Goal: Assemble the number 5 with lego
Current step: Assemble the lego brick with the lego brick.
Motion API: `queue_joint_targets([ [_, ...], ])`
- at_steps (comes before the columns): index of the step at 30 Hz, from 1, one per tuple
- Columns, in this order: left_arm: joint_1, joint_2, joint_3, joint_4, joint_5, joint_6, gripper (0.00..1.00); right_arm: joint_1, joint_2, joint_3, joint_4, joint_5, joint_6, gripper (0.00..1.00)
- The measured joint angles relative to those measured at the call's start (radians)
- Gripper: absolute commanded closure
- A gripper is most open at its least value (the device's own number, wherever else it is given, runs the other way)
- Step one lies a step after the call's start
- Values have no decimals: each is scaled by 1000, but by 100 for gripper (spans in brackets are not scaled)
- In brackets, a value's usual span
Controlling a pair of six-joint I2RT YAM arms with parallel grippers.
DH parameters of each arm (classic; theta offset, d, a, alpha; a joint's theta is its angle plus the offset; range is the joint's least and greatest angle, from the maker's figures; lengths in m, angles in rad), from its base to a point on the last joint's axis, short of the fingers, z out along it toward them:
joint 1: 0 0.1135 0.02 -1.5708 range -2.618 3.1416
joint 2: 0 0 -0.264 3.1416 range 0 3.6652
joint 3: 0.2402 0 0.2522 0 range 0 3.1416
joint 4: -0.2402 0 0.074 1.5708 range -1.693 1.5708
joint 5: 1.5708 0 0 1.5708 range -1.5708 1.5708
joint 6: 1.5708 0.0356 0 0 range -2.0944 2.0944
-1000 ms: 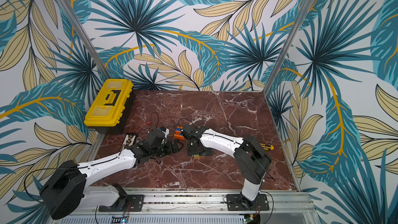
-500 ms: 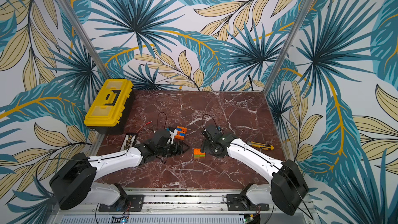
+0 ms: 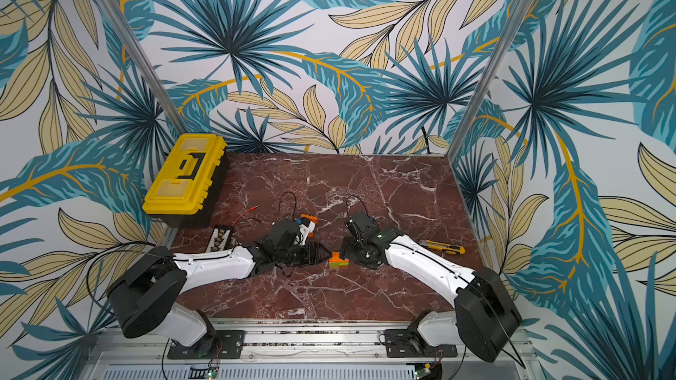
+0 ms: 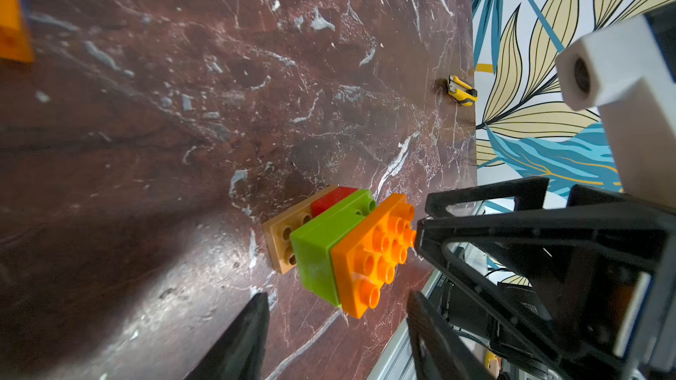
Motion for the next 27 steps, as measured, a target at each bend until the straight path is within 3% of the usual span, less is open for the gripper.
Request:
queue_joint_targets([
  [5,-2,21,0,19,16,-5,43,-70,-67,-65,35,-12,21,39],
  [10,-4,28,0,27,19,-16,45,-147,-70,-145,68,-77,26,41],
  [17,-4,28,0,40,21,-22,49,-154,14,-200,197,-185,42,42],
  [27,-4,28,0,48,21,-27,52,-193,13,-229,269,-229,50,42],
])
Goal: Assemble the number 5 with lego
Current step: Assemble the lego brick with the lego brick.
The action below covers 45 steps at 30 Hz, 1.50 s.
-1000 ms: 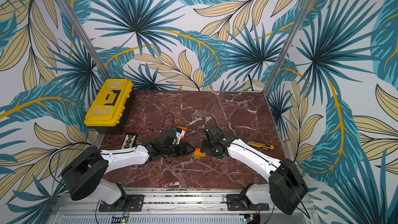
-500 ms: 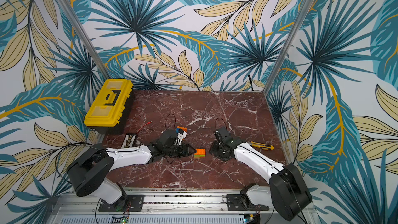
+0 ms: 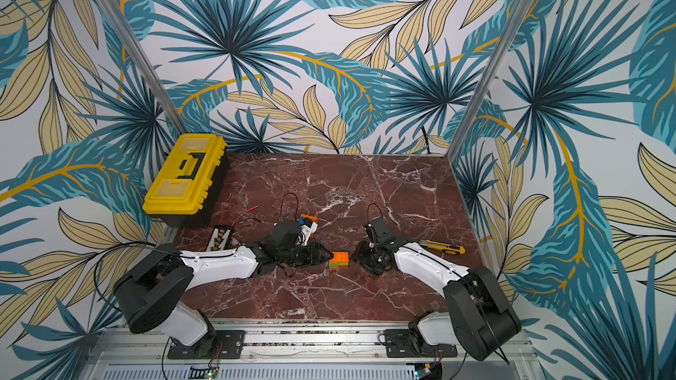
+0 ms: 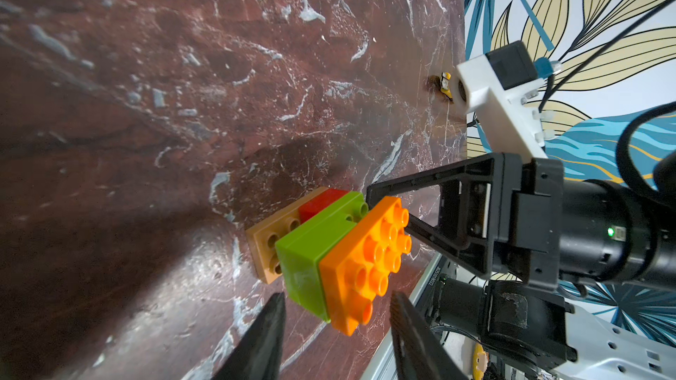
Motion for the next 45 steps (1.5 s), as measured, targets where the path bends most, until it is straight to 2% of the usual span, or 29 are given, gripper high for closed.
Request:
queue_joint_targets([
  [19,0,0,-2,19,13,-21,53,-2,2,-9,61,-66,9,41],
  [24,0,0,-12,20,12,-28,46,-2,13,-14,68,-72,13,41],
  [29,0,0,-21,18,10,-34,45,-2,24,-16,87,-87,15,41],
  [45,0,-11,-44,22,-26,-45,57,-2,34,-17,103,-100,15,41],
])
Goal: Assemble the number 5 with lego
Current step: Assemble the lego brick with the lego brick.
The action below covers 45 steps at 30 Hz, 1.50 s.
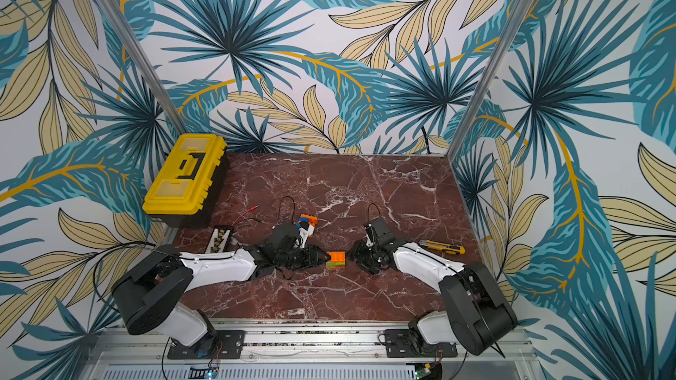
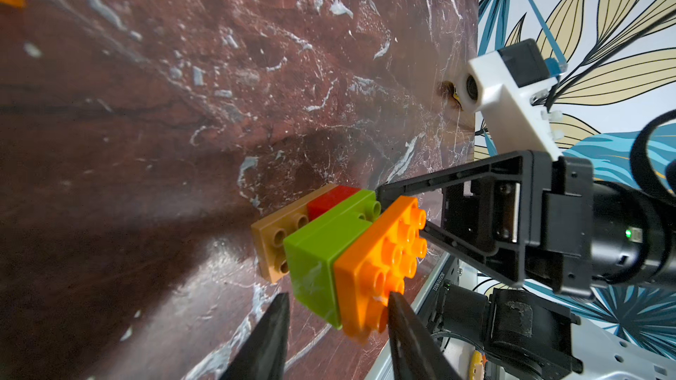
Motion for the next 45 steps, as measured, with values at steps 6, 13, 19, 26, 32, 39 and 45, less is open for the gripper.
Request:
queue_joint_targets([
  [6,-2,0,-10,27,-5,-16,62,0,2,0,2,-4,0,41],
  [13,-2,1,-43,100,-6,-46,67,0,3,0,4,-7,0,41],
  [19,-2,11,-69,164,-2,-81,67,0,3,0,4,-7,0,41],
  [26,-2,20,-69,184,0,-98,68,-4,3,0,4,-7,0,41],
  [32,-2,20,-69,182,0,-98,68,-4,3,0,5,-7,0,41],
  [39,-2,22,-68,175,3,-95,69,-5,3,-3,8,-7,0,41],
  [45,-2,22,-63,164,4,-89,69,-5,3,-4,11,-7,0,41],
])
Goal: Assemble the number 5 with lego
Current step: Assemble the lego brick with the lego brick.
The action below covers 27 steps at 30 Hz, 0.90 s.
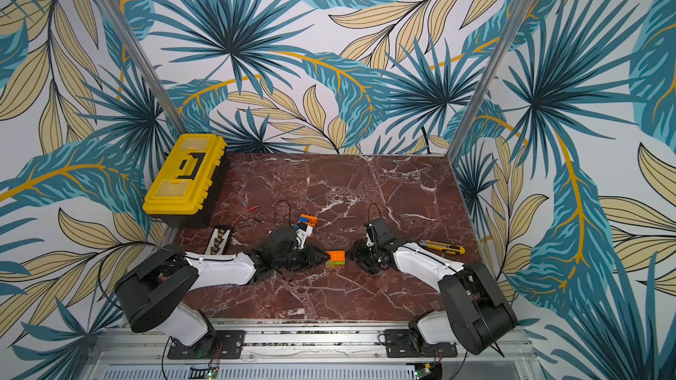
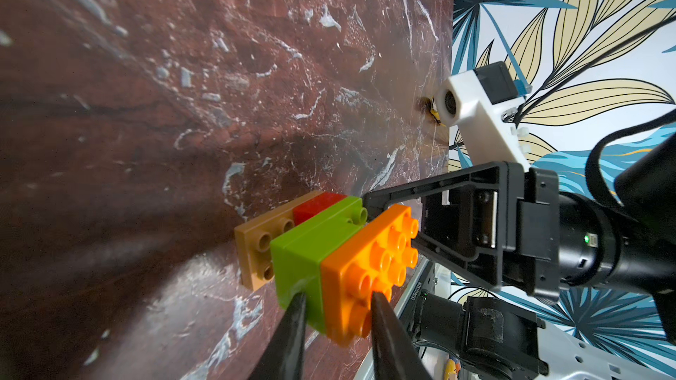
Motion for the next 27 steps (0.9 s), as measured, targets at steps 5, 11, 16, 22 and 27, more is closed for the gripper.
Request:
queue_joint_targets([
  [5,0,0,19,-39,2,13,69,0,0,0,0,0,0,42],
  [11,0,-2,75,-153,0,54,69,0,0,0,2,2,-1,44],
  [16,0,-2,93,-192,-2,71,69,0,0,-3,9,2,-1,44],
  [22,0,-2,93,-192,-2,72,69,0,0,-9,21,1,-1,44],
  [27,0,-2,93,-193,-1,74,69,0,0,-9,23,1,-1,44],
])
